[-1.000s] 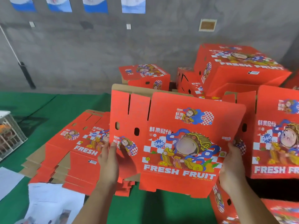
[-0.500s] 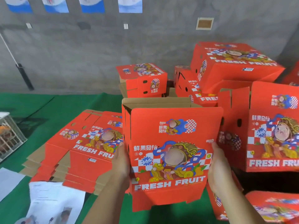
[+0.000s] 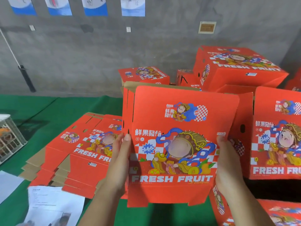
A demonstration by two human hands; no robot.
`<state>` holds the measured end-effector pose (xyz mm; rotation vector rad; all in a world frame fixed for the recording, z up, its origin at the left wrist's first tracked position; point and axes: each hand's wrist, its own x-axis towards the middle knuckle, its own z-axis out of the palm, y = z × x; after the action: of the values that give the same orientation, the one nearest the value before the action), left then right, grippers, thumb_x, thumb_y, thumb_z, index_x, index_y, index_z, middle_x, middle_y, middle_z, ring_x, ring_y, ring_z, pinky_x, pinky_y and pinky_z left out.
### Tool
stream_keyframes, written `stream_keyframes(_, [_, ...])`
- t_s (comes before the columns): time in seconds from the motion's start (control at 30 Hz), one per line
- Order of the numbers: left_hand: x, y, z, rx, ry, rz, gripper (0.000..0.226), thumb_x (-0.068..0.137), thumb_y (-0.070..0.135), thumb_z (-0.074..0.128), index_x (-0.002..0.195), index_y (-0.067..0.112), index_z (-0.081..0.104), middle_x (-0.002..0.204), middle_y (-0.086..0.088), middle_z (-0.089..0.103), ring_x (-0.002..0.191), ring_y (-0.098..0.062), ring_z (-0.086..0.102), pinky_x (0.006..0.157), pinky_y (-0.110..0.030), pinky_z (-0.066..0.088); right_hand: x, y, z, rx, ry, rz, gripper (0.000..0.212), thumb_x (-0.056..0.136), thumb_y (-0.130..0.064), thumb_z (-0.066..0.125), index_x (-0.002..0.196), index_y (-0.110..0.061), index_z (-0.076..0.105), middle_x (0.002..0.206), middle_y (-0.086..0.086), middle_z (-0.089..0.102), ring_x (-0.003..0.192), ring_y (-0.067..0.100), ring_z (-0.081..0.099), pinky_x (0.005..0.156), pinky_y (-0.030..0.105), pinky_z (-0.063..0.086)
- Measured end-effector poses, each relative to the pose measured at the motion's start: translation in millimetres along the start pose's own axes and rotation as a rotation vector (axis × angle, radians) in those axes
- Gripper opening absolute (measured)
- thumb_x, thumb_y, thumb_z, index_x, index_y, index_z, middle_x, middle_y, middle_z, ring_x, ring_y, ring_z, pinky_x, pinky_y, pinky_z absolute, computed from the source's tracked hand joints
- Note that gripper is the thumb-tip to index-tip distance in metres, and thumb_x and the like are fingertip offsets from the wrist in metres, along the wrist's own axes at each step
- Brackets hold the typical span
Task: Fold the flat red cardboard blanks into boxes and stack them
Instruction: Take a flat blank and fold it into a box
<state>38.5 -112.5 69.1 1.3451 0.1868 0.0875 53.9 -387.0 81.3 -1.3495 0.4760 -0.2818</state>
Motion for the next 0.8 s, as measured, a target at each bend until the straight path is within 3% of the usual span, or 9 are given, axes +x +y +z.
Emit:
stream_keyframes(0.1, [12, 20, -2, 0.113, 0.057, 0.090, 0.101, 0.060, 0.104, 0.050, 0.148, 0.053, 0.046, 0.140, 0.033, 0.055, 0.133, 0.006, 0.049, 0.110, -0.035, 0.039, -4, -21, 14, -0.105, -0.025, -0.082, 0.048, 0.088, -0.071, 0.051, 0.099, -0.031, 0.073, 0.100, -0.003, 0.078, 0.094, 0.027, 0.076, 0.087, 0.055, 0.061])
stream_keyframes(0.2, [19, 32, -6, 0.102, 0.053, 0.042, 0.099, 0.067, 0.103, 0.046, 0.147, 0.044, 0.053, 0.149, 0.014, 0.058, 0.137, -0.016, 0.055, 0.117, -0.051, 0.040, -5, -27, 28, -0.109, -0.074, -0.128, 0.038, 0.095, -0.062, 0.053, 0.095, -0.030, 0.074, 0.094, -0.003, 0.079, 0.090, 0.024, 0.077, 0.083, 0.050, 0.062])
stream_keyframes(0.3, [22, 39, -12, -0.007, 0.009, 0.004, 0.083, 0.082, 0.094, 0.040, 0.134, 0.033, 0.065, 0.129, 0.001, 0.073, 0.121, -0.026, 0.069, 0.107, -0.057, 0.048, -8, -30, 39, 0.017, -0.177, -0.027, 0.037, 0.099, -0.058, 0.052, 0.102, -0.031, 0.076, 0.101, -0.004, 0.080, 0.091, 0.019, 0.078, 0.083, 0.047, 0.061])
stream_keyframes(0.4, [23, 40, -22, 0.084, 0.089, 0.155, 0.065, 0.094, 0.077, 0.049, 0.128, 0.023, 0.063, 0.106, 0.021, 0.074, 0.104, -0.001, 0.072, 0.096, -0.042, 0.053, 0, -28, 39, 0.154, -0.253, 0.069, 0.047, 0.099, -0.068, 0.038, 0.114, -0.039, 0.073, 0.113, -0.014, 0.077, 0.097, 0.005, 0.074, 0.088, 0.035, 0.044])
stream_keyframes(0.5, [24, 36, -44, 0.139, 0.015, 0.238, 0.065, 0.089, 0.059, 0.063, 0.147, 0.033, 0.051, 0.128, 0.034, 0.064, 0.120, 0.016, 0.057, 0.105, -0.027, 0.042, 7, -30, 30, 0.227, -0.278, 0.196, 0.059, 0.094, -0.069, 0.036, 0.135, -0.035, 0.062, 0.134, -0.005, 0.069, 0.125, 0.021, 0.061, 0.102, 0.052, 0.041])
stream_keyframes(0.6, [29, 35, -66, 0.160, -0.163, 0.234, 0.073, 0.095, 0.033, 0.067, 0.159, 0.043, 0.034, 0.155, 0.022, 0.049, 0.140, 0.005, 0.046, 0.112, -0.031, 0.035, 13, -30, 25, 0.410, -0.302, 0.314, 0.050, 0.098, -0.037, 0.031, 0.138, -0.023, 0.058, 0.144, 0.006, 0.059, 0.142, 0.023, 0.045, 0.115, 0.060, 0.034])
stream_keyframes(0.7, [32, 33, -74, 0.191, -0.219, 0.197, 0.052, 0.100, -0.001, 0.052, 0.148, 0.017, 0.052, 0.134, 0.008, 0.064, 0.119, -0.015, 0.059, 0.107, -0.042, 0.040, 16, -23, 22, 0.401, -0.283, 0.402, 0.037, 0.107, -0.011, 0.042, 0.120, -0.024, 0.074, 0.125, 0.000, 0.072, 0.101, -0.034, 0.043, 0.100, 0.025, 0.045])
stream_keyframes(0.73, [31, 34, -74, 0.143, -0.189, 0.160, 0.043, 0.099, 0.000, 0.046, 0.136, 0.015, 0.062, 0.121, 0.003, 0.068, 0.107, -0.020, 0.059, 0.097, -0.043, 0.045, 17, -18, 23, 0.305, -0.368, 0.376, 0.042, 0.108, -0.011, 0.046, 0.102, -0.035, 0.079, 0.106, -0.010, 0.077, 0.087, -0.037, 0.042, 0.097, 0.022, 0.046])
stream_keyframes(0.8, [32, 38, -72, -0.043, -0.085, 0.063, 0.033, 0.097, 0.007, 0.040, 0.109, 0.012, 0.070, 0.099, -0.006, 0.069, 0.091, -0.027, 0.055, 0.075, -0.041, 0.047, 22, -14, 24, 0.497, -0.560, 0.415, 0.046, 0.112, -0.015, 0.038, 0.096, -0.035, 0.076, 0.097, -0.012, 0.075, 0.094, -0.008, 0.062, 0.097, 0.026, 0.047])
